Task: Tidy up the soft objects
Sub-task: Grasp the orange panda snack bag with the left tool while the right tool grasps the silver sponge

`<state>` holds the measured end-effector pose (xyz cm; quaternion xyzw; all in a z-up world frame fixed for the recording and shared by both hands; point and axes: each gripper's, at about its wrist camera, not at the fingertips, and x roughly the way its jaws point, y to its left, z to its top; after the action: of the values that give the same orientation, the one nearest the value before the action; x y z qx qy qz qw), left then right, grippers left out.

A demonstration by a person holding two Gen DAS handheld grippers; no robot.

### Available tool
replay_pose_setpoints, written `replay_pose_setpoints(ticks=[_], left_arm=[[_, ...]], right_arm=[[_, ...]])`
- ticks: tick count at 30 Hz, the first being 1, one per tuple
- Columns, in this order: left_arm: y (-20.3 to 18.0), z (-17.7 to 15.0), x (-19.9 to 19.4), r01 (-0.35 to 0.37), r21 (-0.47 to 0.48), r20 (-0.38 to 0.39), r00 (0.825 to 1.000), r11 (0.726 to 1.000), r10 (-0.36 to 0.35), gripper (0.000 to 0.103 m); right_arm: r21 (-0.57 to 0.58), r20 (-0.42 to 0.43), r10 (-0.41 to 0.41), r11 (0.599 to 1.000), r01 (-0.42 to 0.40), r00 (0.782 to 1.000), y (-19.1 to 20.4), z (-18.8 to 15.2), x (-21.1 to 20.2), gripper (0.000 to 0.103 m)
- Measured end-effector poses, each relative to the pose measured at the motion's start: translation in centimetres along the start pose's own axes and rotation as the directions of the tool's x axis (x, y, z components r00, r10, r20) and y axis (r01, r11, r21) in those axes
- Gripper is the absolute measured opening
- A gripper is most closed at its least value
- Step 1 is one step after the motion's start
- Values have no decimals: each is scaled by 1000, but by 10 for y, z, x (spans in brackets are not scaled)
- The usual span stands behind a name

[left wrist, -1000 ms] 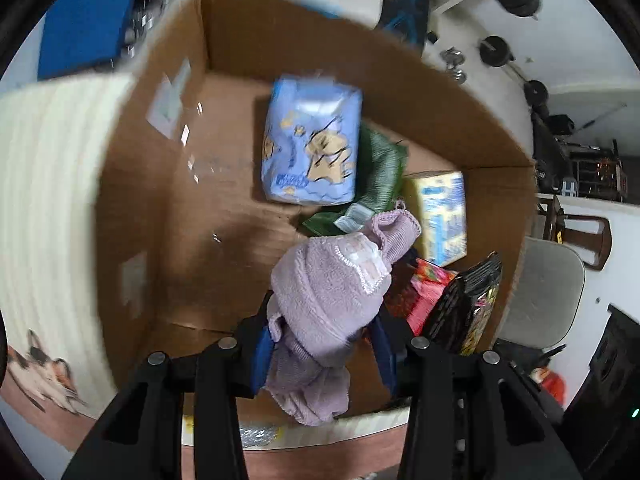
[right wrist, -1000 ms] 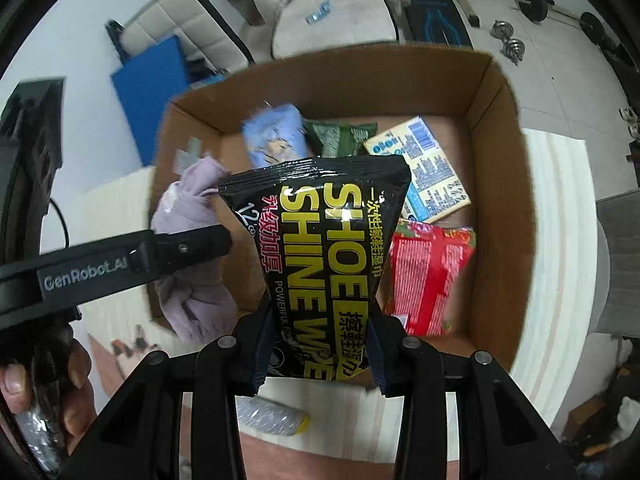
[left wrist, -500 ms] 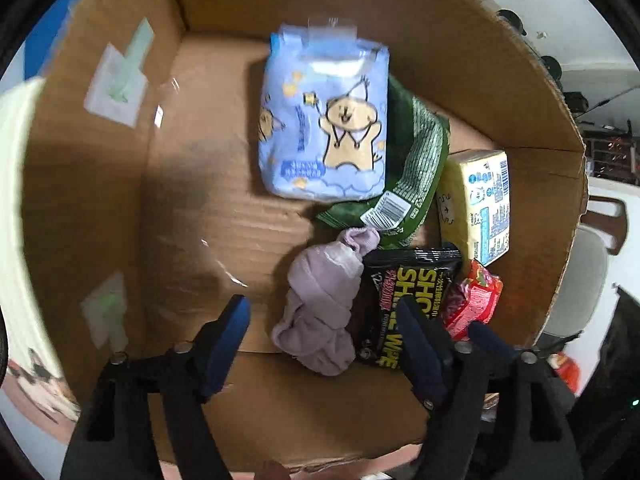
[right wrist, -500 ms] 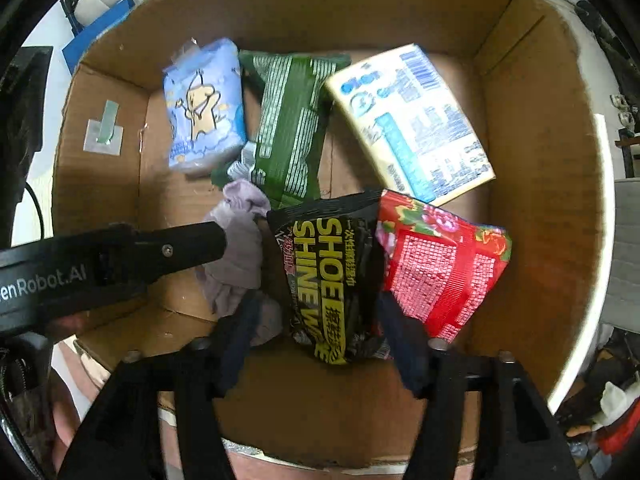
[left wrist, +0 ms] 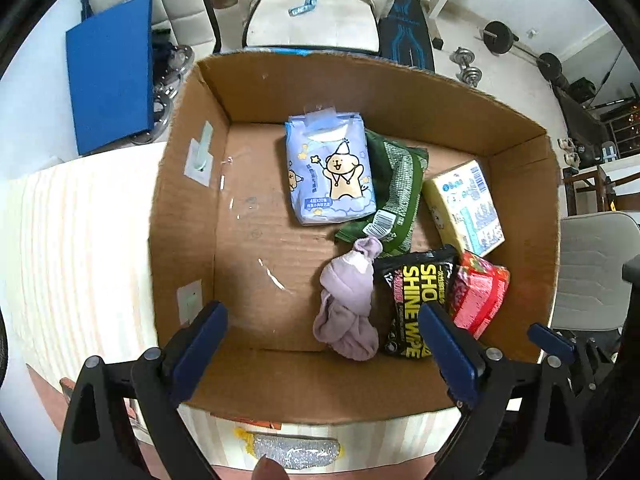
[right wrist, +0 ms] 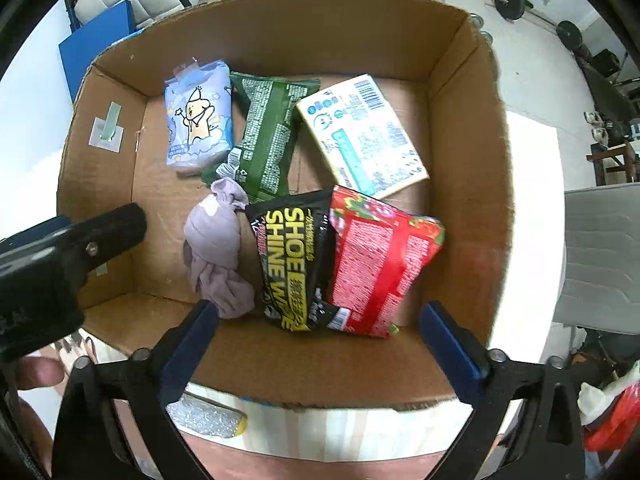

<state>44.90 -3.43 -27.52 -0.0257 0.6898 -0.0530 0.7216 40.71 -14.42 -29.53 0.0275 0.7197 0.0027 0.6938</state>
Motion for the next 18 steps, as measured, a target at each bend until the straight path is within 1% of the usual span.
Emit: replay_pose_setpoints(ticks=[1, 3, 6, 9, 10, 12, 13, 14, 15, 16, 17, 18], left_arm=[[-1, -2, -3, 4, 1, 10, 1000, 1000, -4, 97], [0, -6, -13, 9, 6, 28, 1000, 1000, -9, 97], [-6, -11, -30, 10, 17, 65, 998, 1000, -11, 97], [-2, -29, -60, -46, 29, 146, 988, 999, 41, 97], [4, -42, -73, -94, 31, 192, 978, 995, 86, 97], [16, -65, -88, -162, 22, 246, 957, 987, 152, 97], [27, -80, -94, -206, 0, 268, 943, 979, 198, 97], [40, -96, -96, -235, -30, 280, 931, 971, 234, 97], [53, -111, -97, -253, -58, 287, 922, 966, 259, 98], [70, -130, -93, -291, -103, 282, 908, 951, 309, 97], [82, -143, -88, -320, -131, 266, 901, 938, 344, 97], [96, -160, -77, -346, -156, 235, 897, 925, 375, 97]], right_arm=[[2, 5, 2, 1000, -2, 1000, -4, -1, -1, 103], [9, 25, 6, 1000, -6, 1000, -12, -9, -17, 103], [6, 65, 16, 1000, -17, 998, -11, -11, -31, 103], [-43, 122, 67, 997, -62, 990, -5, -24, -53, 103], [-80, 141, 91, 994, -80, 986, -1, -31, -61, 103], [-174, 167, 143, 978, -114, 976, 10, -49, -71, 103], [-240, 173, 157, 964, -113, 972, 18, -65, -75, 103], [-280, 173, 158, 954, -105, 972, 24, -74, -76, 103], [-329, 165, 157, 939, -96, 974, 33, -87, -76, 103], [-385, 145, 153, 919, -87, 978, 44, -99, -67, 103], [-437, 117, 139, 896, -74, 983, 59, -107, -50, 103], [-491, 87, 114, 869, -56, 990, 74, -119, -34, 103]])
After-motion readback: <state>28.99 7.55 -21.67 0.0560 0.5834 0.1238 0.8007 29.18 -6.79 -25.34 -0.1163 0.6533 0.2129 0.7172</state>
